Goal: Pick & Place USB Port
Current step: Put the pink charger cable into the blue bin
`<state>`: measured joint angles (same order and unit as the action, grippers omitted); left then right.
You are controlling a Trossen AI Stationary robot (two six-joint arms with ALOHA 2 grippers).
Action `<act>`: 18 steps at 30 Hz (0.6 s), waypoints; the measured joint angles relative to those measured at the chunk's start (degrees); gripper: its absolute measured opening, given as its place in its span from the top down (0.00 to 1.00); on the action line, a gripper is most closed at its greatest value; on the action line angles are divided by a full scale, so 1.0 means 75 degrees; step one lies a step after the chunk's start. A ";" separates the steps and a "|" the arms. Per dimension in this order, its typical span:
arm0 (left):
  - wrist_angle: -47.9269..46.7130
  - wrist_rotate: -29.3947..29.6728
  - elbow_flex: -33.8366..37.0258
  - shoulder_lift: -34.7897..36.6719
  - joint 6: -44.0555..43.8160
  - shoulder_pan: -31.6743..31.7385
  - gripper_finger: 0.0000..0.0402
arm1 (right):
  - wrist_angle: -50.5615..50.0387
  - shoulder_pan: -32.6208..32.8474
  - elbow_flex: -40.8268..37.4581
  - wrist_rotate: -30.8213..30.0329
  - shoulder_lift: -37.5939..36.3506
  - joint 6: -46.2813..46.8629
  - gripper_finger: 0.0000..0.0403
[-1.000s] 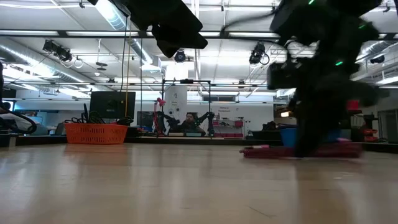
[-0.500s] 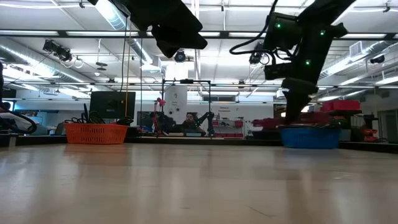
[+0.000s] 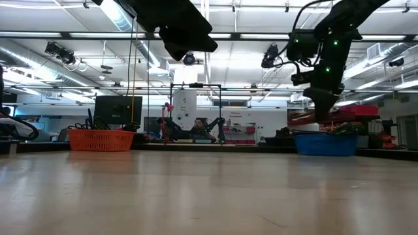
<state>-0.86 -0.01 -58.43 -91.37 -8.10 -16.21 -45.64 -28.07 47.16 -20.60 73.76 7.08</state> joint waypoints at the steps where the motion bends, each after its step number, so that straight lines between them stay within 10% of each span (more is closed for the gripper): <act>1: 0.0000 0.0000 0.0000 0.0000 0.0000 0.0001 0.61 | -0.0092 -0.0123 0.0000 0.0001 0.0002 -0.0068 0.98; 18: 0.0010 0.0237 0.0000 0.0000 0.0379 0.0000 0.61 | -0.0556 -0.1608 0.0003 -0.0184 0.0000 -0.0827 0.98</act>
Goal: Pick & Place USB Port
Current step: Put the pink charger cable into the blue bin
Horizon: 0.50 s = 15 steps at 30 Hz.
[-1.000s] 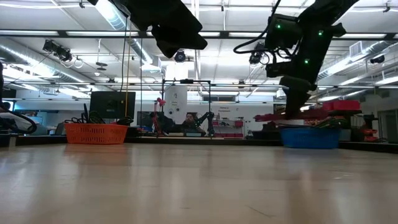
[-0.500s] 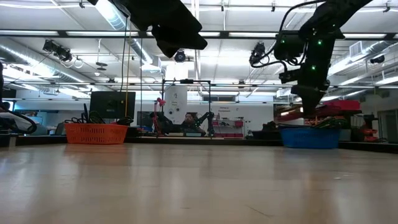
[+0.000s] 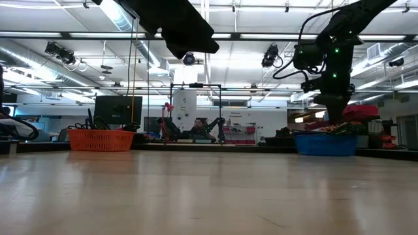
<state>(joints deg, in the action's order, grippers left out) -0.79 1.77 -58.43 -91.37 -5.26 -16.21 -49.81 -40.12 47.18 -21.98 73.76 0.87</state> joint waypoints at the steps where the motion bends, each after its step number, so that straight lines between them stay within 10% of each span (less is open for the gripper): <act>1: 0.0001 0.0037 0.0000 0.0000 0.0003 0.0003 0.61 | -0.0074 -0.0050 0.0003 0.0015 0.0000 -0.0075 0.98; 15: 0.0013 0.0213 0.0000 0.0000 0.0206 0.0003 0.61 | -0.0492 -0.0154 0.0006 -0.0454 0.0000 -0.0983 0.98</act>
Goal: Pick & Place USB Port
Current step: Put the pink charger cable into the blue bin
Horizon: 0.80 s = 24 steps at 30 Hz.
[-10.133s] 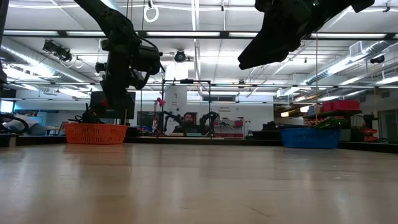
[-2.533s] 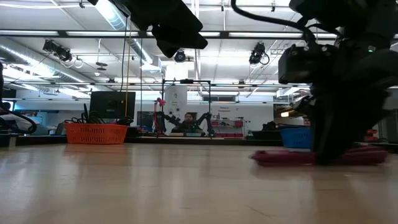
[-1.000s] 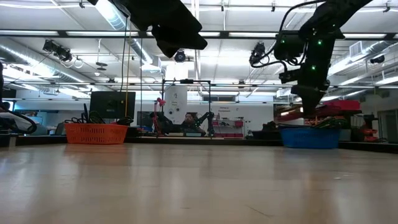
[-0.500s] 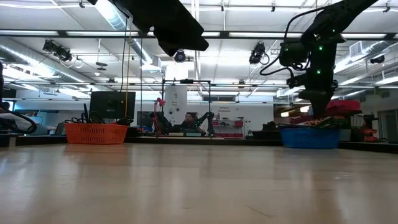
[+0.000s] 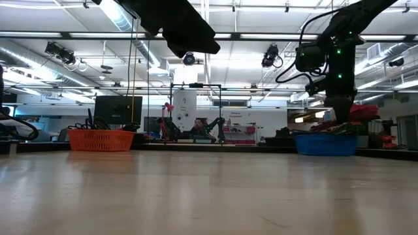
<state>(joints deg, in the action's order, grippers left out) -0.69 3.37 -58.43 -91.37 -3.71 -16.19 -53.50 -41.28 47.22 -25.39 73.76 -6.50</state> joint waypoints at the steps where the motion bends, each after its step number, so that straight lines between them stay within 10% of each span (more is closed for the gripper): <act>1: 0.0002 0.0004 0.0000 0.0000 0.0001 0.0000 0.61 | 0.0009 0.0000 0.0000 -0.0072 0.0000 -0.0072 0.98; 24: 0.0012 0.0007 0.0000 0.0000 0.0040 0.0354 0.61 | 0.0943 0.0683 0.0003 -0.0763 0.0044 -0.1872 0.98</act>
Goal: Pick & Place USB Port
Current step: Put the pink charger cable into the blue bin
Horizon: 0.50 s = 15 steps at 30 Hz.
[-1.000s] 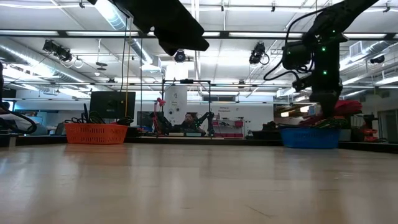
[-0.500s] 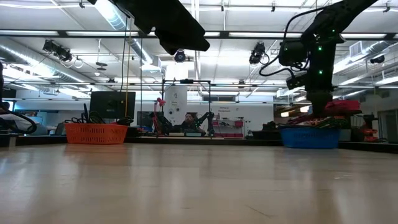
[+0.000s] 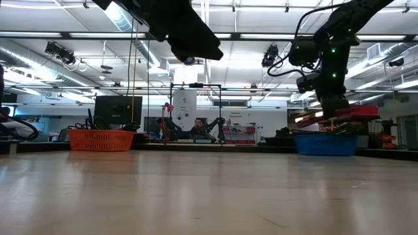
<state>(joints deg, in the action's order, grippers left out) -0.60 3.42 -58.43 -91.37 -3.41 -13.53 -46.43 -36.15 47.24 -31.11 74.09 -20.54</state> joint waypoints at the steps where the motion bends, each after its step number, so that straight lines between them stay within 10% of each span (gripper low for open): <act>1: -0.0001 0.0003 0.0000 0.0000 -0.0036 0.0019 0.61 | 0.0071 -0.0028 0.0000 -0.0007 0.0006 -0.0040 0.98; 15: -0.0009 0.0000 0.0000 0.0000 -0.0047 0.0036 0.61 | 0.0569 -0.0736 0.0000 0.0237 0.0900 -0.0728 0.98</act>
<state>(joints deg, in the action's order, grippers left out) -0.67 3.42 -58.43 -91.37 -3.77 -13.26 -42.16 -41.67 47.24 -29.33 80.84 -26.00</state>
